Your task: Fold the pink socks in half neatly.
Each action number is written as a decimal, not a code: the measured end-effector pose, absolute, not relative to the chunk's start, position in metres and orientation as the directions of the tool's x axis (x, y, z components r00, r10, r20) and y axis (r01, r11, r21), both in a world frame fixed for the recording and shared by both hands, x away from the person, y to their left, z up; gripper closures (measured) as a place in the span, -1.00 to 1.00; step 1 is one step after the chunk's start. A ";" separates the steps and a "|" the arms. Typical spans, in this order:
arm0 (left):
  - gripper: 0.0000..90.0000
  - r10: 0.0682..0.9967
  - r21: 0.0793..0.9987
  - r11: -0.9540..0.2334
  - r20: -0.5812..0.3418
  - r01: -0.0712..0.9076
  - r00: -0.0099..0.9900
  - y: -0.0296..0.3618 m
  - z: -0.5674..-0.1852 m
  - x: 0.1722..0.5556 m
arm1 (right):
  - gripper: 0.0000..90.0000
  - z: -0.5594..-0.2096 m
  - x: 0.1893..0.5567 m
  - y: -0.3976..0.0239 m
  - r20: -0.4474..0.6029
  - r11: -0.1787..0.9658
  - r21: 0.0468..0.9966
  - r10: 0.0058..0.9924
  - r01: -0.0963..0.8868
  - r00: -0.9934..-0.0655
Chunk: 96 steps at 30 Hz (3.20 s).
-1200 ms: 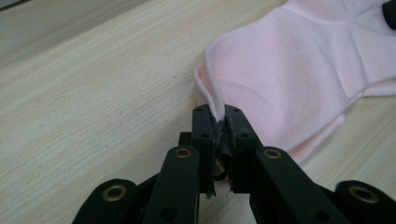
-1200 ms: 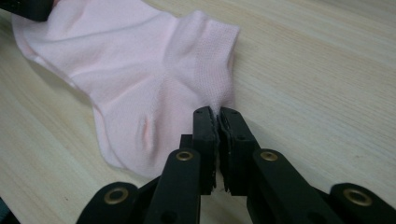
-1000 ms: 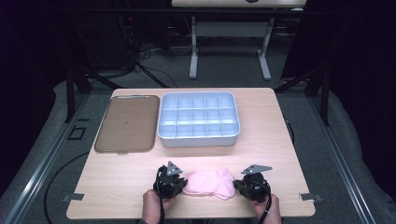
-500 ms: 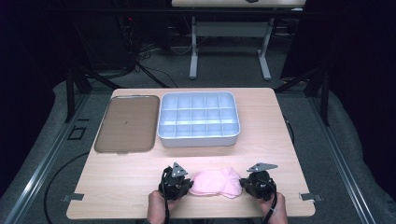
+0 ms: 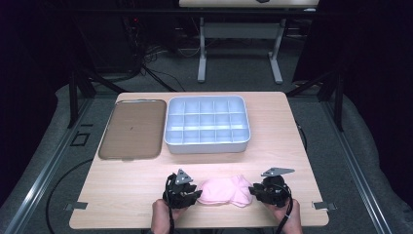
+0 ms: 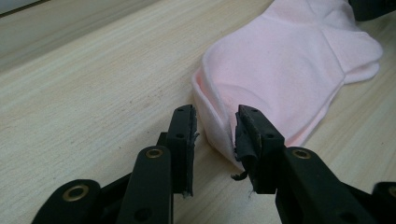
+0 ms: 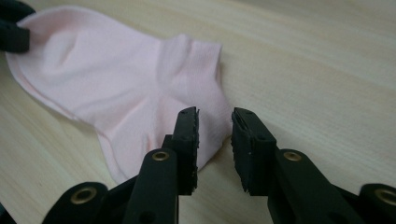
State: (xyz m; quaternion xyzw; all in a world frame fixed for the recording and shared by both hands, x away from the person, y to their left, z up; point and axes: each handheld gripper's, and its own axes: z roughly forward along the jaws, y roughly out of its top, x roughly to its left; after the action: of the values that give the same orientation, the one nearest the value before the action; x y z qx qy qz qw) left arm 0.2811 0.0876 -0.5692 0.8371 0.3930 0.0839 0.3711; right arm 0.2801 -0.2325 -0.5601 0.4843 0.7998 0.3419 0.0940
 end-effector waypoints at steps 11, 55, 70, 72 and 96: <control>0.70 0.722 0.674 -0.426 -0.149 0.604 0.676 0.084 -0.575 0.281 | 0.52 -0.566 0.299 -0.225 0.167 0.301 0.612 0.855 0.732 -0.491; 0.83 0.730 0.687 -0.393 -0.172 0.611 0.662 0.086 -0.578 0.279 | 0.96 -0.510 0.274 -0.180 0.155 0.352 0.723 0.756 0.594 -0.636; 0.84 0.729 0.689 -0.387 -0.178 0.613 0.661 0.086 -0.579 0.279 | 0.96 -0.512 0.279 -0.137 0.152 0.409 0.732 0.681 0.545 -0.716; 0.83 0.727 0.691 -0.396 -0.167 0.605 0.666 0.086 -0.579 0.279 | 0.96 -0.513 0.280 -0.133 0.158 0.415 0.728 0.673 0.546 -0.722; 0.84 0.721 0.708 -0.377 -0.182 0.598 0.669 0.095 -0.579 0.276 | 0.96 -0.519 0.285 -0.106 0.140 0.471 0.705 0.640 0.530 -0.755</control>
State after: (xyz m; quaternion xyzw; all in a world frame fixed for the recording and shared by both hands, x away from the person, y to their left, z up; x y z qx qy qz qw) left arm 0.2763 0.0947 -0.5789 0.8259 0.3990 0.0787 0.3905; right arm 0.2849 -0.1058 -0.5192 0.3424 0.8547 0.3835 0.0715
